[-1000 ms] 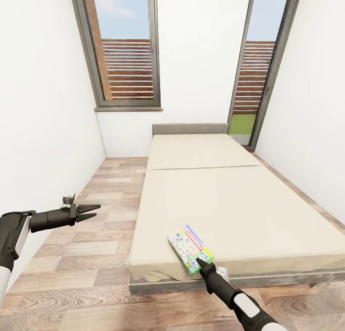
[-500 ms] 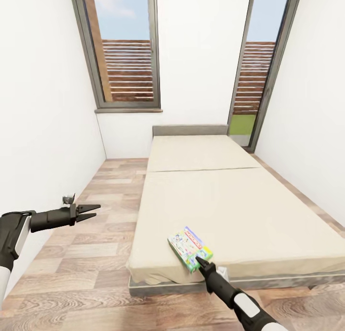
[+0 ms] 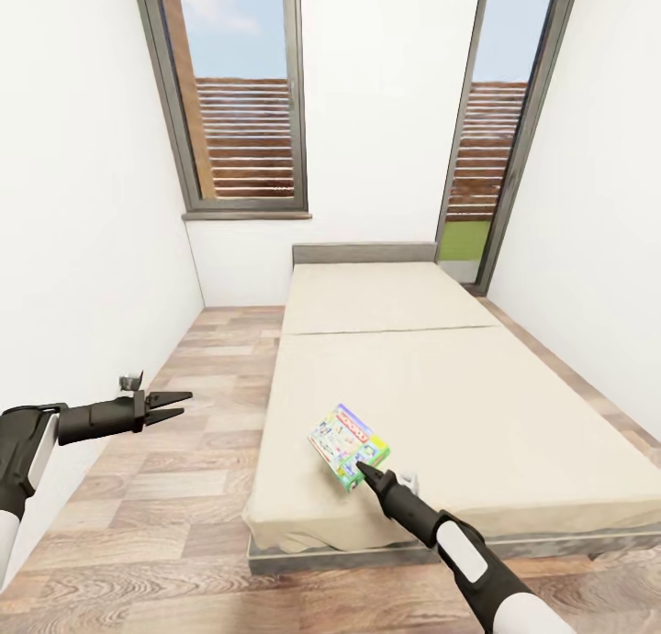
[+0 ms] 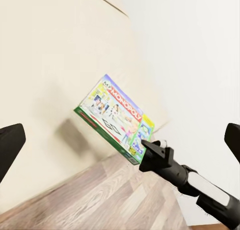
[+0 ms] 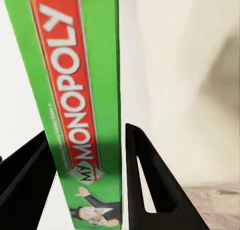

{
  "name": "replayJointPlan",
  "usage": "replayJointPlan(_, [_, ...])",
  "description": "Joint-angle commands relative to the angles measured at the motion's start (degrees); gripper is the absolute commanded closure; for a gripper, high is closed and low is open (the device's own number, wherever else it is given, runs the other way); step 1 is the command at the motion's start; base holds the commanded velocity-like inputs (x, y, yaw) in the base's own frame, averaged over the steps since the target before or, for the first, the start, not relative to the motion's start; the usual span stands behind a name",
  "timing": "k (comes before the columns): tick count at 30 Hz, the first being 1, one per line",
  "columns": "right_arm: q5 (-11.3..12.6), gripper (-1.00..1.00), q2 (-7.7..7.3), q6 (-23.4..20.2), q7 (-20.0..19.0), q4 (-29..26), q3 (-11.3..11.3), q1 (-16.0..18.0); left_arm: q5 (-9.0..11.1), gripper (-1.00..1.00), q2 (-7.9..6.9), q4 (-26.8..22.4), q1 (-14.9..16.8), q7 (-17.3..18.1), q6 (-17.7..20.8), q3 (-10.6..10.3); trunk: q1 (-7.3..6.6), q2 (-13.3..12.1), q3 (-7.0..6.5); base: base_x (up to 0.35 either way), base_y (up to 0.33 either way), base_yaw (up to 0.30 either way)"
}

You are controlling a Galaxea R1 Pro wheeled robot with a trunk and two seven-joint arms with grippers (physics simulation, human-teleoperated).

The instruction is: Put all the toys in the child's room - the three board games (two on the bed and one on the table), the two jigsaw puzzles on the table, and the tennis ball on the table - inside the toy box on the table in the child's room.

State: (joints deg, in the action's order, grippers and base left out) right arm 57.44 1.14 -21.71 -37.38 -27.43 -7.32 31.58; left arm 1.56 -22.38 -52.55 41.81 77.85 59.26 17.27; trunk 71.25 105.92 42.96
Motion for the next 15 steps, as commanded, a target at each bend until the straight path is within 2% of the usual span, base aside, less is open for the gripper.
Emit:
replayJointPlan(1, [0.3,1.0,-0.08,-0.3,0.0,-0.5,-0.2,0.2,0.1,-1.0,0.01,0.0,0.0,0.1,0.6,0.0,-0.23,-0.4,-0.13,0.0,0.0,0.0])
replayJointPlan(6, [0.3,1.0,-0.06,-0.4,0.0,-6.7,-0.5,0.4,0.1,-1.0,-0.17,0.0,0.0,0.1,0.6,0.0,-1.33,-2.4,-1.02,0.0,0.0,0.0])
replayJointPlan(9, [0.3,1.0,-0.07,-2.6,0.0,-11.8,-0.7,0.4,0.1,-1.0,-0.08,0.0,0.0,0.1,0.6,0.0,-1.99,-3.6,-1.56,0.0,0.0,0.0])
replayJointPlan(12, [0.2,1.0,-0.12,-5.4,-0.2,-14.5,-0.7,0.3,0.1,-1.0,-0.04,0.0,0.0,0.1,0.6,0.1,-2.65,-4.8,-2.1,0.0,0.0,0.0])
replayJointPlan(15, [0.2,1.0,-0.19,-6.0,-0.3,-18.8,-0.7,-0.3,0.1,-1.0,-0.06,0.0,0.0,0.1,0.6,0.1,-3.31,-6.0,-2.64,0.0,0.0,0.0])
